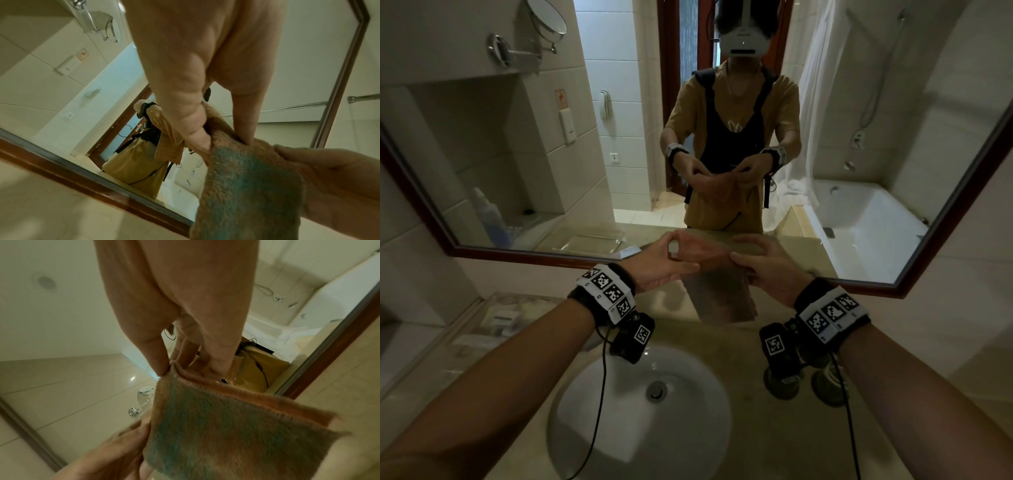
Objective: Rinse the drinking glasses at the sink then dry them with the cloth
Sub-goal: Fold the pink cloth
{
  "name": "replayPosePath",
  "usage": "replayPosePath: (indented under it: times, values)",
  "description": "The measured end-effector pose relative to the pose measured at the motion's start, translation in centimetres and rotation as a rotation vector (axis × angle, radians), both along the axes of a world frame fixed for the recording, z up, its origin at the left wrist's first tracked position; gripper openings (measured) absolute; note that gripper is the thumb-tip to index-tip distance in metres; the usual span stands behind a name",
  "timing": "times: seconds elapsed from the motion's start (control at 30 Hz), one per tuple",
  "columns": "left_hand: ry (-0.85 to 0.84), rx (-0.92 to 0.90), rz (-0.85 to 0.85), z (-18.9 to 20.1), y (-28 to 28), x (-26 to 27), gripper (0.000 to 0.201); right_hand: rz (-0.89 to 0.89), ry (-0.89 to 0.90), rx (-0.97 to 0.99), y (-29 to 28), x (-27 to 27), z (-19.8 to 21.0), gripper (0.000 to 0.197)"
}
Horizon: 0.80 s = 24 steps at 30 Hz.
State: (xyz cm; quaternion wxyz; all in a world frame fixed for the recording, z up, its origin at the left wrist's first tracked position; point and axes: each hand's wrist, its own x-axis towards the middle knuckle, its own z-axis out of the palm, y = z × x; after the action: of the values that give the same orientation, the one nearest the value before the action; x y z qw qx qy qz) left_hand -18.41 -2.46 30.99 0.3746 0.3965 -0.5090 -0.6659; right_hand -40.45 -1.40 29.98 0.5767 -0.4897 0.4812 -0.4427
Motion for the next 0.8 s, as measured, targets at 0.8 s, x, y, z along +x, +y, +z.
replayPosePath:
  times: [0.8]
  values:
    - [-1.304,-0.811,-0.079,-2.7,0.6,2.9,0.011,0.374,1.023,-0.425,-0.7,2.1,-2.3,0.020]
